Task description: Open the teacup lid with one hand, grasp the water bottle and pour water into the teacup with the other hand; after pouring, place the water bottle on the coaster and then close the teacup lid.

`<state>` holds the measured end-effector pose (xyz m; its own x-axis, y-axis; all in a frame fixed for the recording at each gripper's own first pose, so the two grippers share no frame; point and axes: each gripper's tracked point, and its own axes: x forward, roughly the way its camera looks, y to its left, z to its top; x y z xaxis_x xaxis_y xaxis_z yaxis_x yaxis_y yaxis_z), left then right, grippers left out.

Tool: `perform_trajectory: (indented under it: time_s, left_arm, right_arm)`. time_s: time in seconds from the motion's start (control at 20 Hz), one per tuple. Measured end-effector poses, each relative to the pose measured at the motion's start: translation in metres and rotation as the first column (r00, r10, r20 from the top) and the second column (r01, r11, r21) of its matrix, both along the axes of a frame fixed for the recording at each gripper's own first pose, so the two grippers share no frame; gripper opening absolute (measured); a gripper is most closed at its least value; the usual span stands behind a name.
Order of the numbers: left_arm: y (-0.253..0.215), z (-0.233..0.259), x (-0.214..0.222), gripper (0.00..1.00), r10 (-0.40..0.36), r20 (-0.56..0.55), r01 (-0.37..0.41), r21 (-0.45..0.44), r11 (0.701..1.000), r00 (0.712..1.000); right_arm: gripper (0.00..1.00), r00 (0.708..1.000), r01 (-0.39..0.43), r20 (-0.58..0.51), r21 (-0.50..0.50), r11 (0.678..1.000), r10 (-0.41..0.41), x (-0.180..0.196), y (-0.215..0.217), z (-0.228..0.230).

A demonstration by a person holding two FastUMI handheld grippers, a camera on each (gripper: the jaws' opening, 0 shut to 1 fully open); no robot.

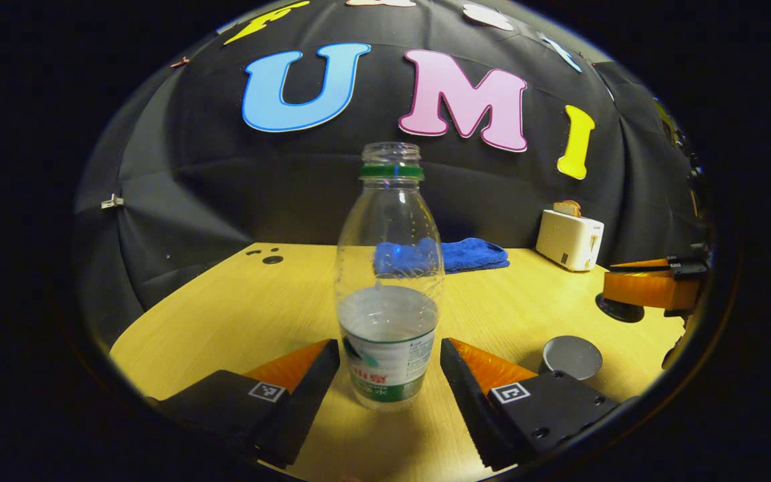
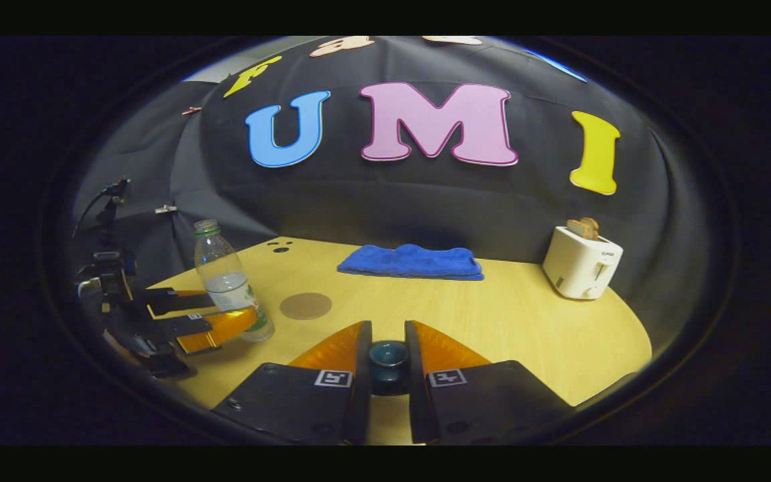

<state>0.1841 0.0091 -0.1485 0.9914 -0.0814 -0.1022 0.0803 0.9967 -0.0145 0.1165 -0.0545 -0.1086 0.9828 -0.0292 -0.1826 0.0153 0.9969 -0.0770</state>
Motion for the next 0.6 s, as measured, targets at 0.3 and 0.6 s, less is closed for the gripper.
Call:
perform_trajectory:
  time_s: [0.3,0.6]
  left_arm:
    - [-0.001,0.002,0.025,0.95,-0.016,0.022,0.015,0.04,0.999,1.0]
    - [0.003,-0.003,0.021,0.77,-0.003,-0.003,0.003,0.033,0.999,1.0]
  right_arm:
    - [0.22,0.997,0.053,-0.058,0.019,0.998,-0.052,-0.025,-0.021,-0.029]
    - [0.26,0.994,0.081,-0.074,0.033,0.996,-0.078,-0.037,-0.034,-0.041]
